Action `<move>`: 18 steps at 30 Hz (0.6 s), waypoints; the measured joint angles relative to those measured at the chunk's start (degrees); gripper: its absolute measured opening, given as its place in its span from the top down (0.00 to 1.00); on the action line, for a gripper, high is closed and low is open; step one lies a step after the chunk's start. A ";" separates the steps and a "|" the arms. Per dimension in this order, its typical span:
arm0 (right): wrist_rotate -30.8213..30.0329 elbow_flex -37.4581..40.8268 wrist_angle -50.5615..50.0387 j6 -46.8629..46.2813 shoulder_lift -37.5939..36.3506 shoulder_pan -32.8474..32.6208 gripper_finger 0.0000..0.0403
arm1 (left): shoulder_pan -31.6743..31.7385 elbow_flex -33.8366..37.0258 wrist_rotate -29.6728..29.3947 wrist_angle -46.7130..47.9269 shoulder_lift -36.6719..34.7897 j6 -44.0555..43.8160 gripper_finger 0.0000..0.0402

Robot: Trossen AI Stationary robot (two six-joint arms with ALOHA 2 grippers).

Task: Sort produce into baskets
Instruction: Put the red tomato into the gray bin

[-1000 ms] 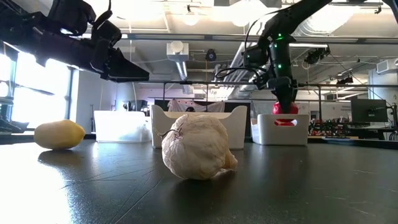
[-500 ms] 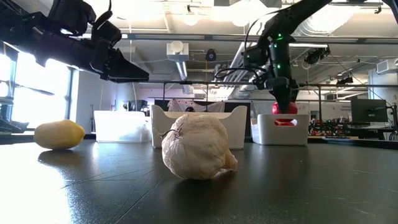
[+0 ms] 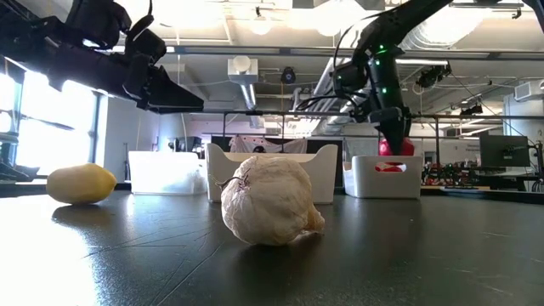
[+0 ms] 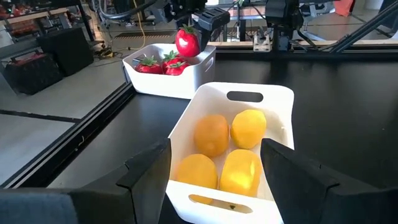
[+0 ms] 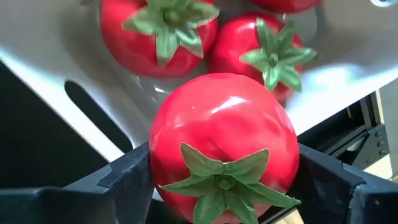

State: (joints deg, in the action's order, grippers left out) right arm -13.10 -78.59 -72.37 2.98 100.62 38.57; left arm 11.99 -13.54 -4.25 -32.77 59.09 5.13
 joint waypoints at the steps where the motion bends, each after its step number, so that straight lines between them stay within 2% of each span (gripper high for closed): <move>1: 0.02 0.00 -0.28 -0.19 0.00 0.01 0.27 | 0.00 0.02 0.00 0.00 0.00 0.00 0.42; 4: 2.30 0.00 -0.34 -1.03 0.00 0.34 0.33 | 0.00 0.02 0.00 0.00 0.00 0.00 0.42; 7: 2.29 0.00 -0.30 -0.42 0.00 0.07 0.35 | 0.00 0.02 0.00 0.00 0.00 0.00 0.42; 9: 1.16 0.00 -0.26 -0.33 0.00 -0.71 0.31 | 0.00 0.00 0.00 0.00 0.00 0.00 0.42; 15: 1.11 0.00 1.20 -0.34 0.00 -2.26 0.11 | 0.00 0.02 0.00 0.52 0.00 0.00 0.42; 18: 1.17 0.00 1.09 -0.09 0.00 -2.34 0.07 | 0.00 0.02 0.02 0.52 0.00 0.00 0.42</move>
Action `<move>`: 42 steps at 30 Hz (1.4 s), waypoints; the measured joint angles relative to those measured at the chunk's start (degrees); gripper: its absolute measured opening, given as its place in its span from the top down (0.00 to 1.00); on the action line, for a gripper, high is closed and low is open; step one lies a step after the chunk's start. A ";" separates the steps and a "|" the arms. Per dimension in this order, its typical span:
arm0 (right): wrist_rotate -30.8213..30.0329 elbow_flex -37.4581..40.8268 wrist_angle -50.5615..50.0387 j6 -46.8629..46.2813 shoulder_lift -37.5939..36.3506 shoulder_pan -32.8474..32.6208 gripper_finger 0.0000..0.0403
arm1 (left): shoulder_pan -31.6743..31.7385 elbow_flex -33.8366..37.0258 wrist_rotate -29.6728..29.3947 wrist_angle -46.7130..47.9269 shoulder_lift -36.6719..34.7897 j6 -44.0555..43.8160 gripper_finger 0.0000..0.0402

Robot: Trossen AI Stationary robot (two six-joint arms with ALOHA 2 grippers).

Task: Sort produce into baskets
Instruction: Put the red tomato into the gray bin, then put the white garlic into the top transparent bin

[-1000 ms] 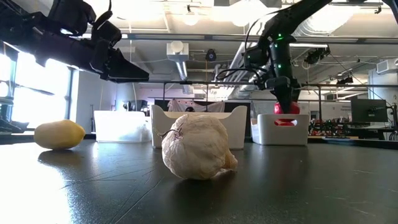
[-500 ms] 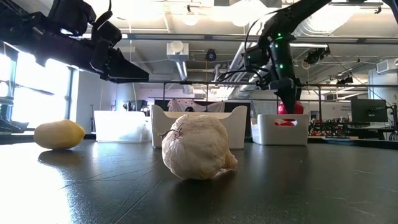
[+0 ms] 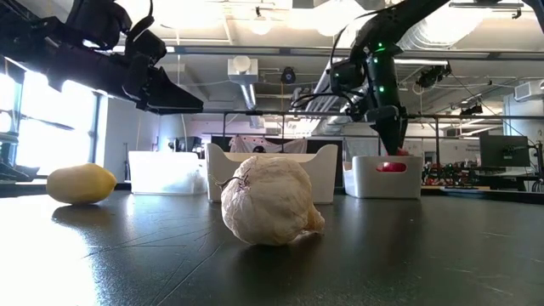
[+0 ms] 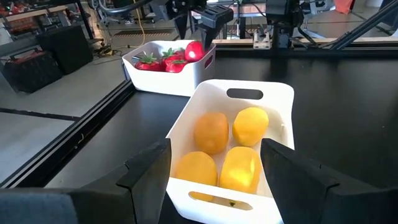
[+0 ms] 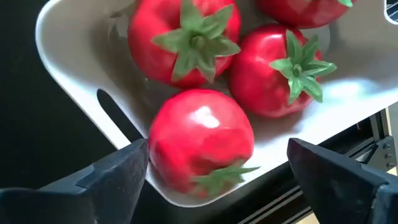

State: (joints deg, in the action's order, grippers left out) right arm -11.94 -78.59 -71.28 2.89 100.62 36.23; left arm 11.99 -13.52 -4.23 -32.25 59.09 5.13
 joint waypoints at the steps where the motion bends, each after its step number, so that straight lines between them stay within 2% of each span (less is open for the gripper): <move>1: 0.05 -0.02 -0.38 0.04 0.00 0.00 0.07 | 0.00 0.00 0.00 -0.02 0.00 0.00 0.42; 6: 0.06 -1.71 -3.39 -0.33 -0.08 0.02 0.10 | 0.00 0.00 0.00 -0.02 0.00 0.00 0.42; 10: 0.04 -2.91 -3.70 -1.21 -0.22 0.02 0.23 | 0.00 0.00 0.01 0.00 0.00 0.00 0.42; 13: 0.04 -2.50 -3.39 -1.39 -0.23 0.15 0.42 | 0.00 -0.01 0.02 0.23 0.00 0.00 0.42; 19: -0.08 -0.59 -0.72 -0.60 -0.22 0.15 0.92 | 0.00 0.00 0.00 1.11 0.00 0.00 0.42; 20: -0.05 -0.22 0.15 0.02 -0.22 0.15 0.96 | 0.00 0.00 0.00 1.11 0.00 0.00 0.42; 26: 0.08 1.90 3.36 0.26 -0.22 0.15 0.92 | 0.00 -0.01 0.00 1.14 0.00 0.00 0.42; 33: 0.95 1.99 4.43 0.93 -0.22 0.15 0.99 | 0.00 0.00 0.00 1.14 0.00 0.00 0.42; 39: -4.44 1.09 6.58 2.75 -1.75 -0.89 1.00 | 0.02 0.00 0.00 1.14 0.00 0.00 0.42; 42: -4.25 1.35 11.32 3.35 -5.42 -2.46 1.00 | 0.03 0.00 0.00 1.15 0.00 0.42 0.42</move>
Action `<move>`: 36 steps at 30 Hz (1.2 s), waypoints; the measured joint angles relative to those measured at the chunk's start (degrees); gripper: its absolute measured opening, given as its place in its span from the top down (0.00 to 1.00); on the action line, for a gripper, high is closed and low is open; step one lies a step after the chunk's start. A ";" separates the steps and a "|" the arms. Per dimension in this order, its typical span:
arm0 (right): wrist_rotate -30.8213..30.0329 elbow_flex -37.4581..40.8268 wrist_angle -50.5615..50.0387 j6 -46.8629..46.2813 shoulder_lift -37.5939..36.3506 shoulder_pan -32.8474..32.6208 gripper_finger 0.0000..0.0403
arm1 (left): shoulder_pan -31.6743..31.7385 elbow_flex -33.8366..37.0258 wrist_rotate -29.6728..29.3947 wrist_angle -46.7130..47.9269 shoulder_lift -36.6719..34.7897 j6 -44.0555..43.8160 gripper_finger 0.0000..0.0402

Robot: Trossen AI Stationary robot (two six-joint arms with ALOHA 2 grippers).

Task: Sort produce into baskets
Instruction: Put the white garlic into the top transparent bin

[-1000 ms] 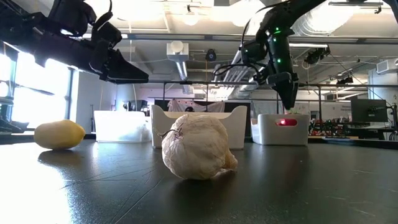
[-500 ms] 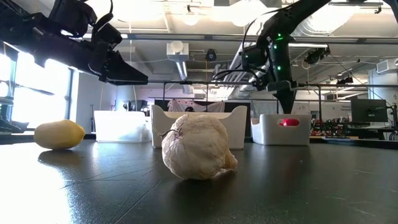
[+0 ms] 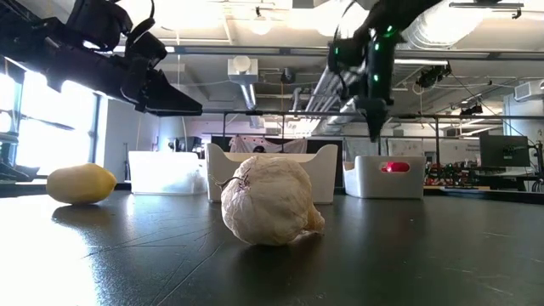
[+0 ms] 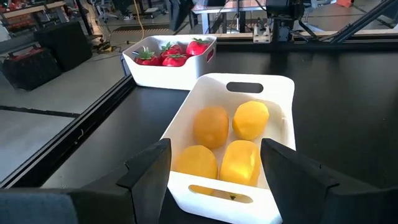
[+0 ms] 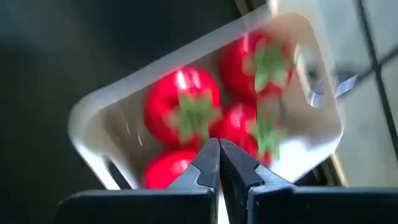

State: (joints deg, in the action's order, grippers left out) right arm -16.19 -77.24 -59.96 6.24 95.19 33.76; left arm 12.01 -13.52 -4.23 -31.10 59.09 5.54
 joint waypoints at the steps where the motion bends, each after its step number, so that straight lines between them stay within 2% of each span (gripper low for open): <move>1: 0.43 0.52 2.20 0.06 -1.32 -0.79 1.00 | 0.00 0.00 0.00 0.01 0.00 0.23 0.42; 7: 5.43 10.64 20.40 -0.24 -9.44 -7.64 1.00 | 0.00 -0.02 -0.02 0.05 0.00 0.55 0.42; 14: 5.71 23.37 36.06 -4.60 -15.73 -21.99 1.00 | 0.00 0.00 -0.02 0.03 -0.02 0.54 0.42; 19: 5.90 26.49 42.73 -7.31 -15.87 -32.69 1.00 | 0.00 -0.01 -0.02 0.04 0.00 0.57 0.42; 24: 7.82 26.54 50.65 -8.20 -12.27 -42.29 0.98 | 0.00 0.00 -0.02 0.04 0.00 0.56 0.42; 29: 15.55 26.52 57.75 -8.80 -6.46 -48.59 0.84 | -0.06 0.00 -0.02 0.08 -0.01 0.52 0.42; 36: 21.35 26.54 67.69 -10.32 1.96 -51.08 0.50 | -0.05 -0.02 -0.02 0.40 0.00 0.06 0.42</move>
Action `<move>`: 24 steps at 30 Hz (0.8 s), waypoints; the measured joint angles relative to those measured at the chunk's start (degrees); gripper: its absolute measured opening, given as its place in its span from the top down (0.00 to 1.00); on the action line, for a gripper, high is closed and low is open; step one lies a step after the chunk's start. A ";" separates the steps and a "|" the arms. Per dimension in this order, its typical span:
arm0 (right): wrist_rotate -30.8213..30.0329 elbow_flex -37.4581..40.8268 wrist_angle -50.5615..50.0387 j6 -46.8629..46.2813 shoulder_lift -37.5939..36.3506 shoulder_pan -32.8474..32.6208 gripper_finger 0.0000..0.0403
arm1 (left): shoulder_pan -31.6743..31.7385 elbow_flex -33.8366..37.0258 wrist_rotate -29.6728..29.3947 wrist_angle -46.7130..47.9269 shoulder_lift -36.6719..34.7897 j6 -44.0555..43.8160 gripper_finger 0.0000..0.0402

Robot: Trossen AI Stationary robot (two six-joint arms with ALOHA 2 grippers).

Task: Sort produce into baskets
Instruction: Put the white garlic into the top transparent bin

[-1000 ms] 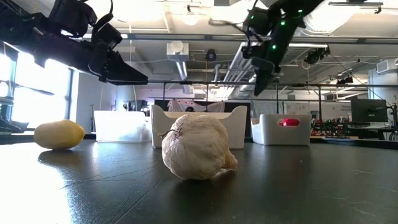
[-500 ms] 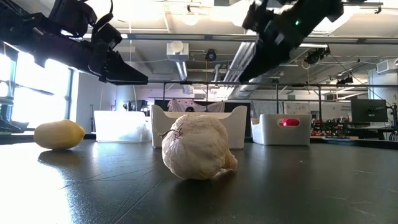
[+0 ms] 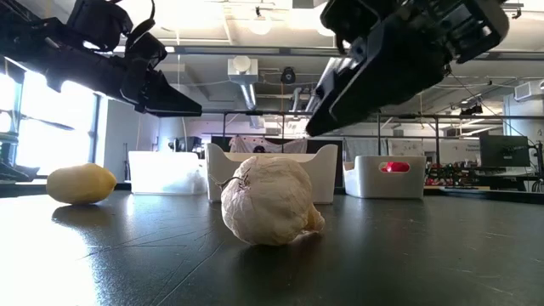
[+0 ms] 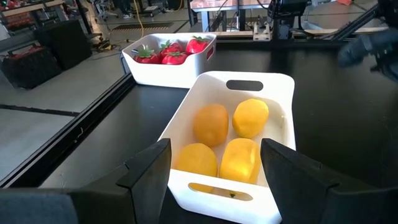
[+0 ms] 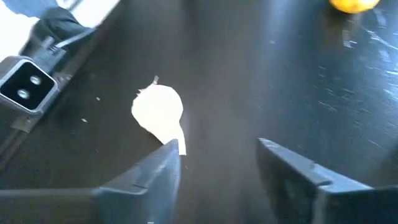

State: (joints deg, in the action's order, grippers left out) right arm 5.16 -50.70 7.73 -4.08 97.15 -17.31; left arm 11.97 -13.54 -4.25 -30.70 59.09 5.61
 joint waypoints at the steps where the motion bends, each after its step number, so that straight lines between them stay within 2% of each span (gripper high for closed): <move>1: 1.32 0.00 1.50 0.02 0.96 0.16 0.45 | 0.00 0.02 0.00 0.06 0.00 0.00 0.42; 4: 5.16 0.00 7.04 0.24 3.69 0.79 0.35 | 0.00 0.01 0.00 0.07 -0.01 0.00 0.42; 7: 8.93 0.00 12.33 0.79 6.04 1.02 0.30 | 0.00 0.00 0.00 0.05 -0.02 0.00 0.42; 11: 12.48 -0.79 15.99 1.49 9.32 1.04 0.30 | 0.00 0.01 0.00 0.07 0.00 -0.01 0.42; 17: 13.26 -4.23 16.06 1.51 14.09 1.19 0.32 | 0.00 0.02 0.00 0.09 0.00 -0.45 0.42; 24: 18.54 -8.03 16.09 -0.89 18.78 1.81 0.33 | -0.02 0.02 0.00 0.93 0.00 -0.50 0.42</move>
State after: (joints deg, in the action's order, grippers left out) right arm 23.70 -58.72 23.82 -4.97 115.93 -15.50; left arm 11.95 -13.52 -4.25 -29.76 59.09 5.10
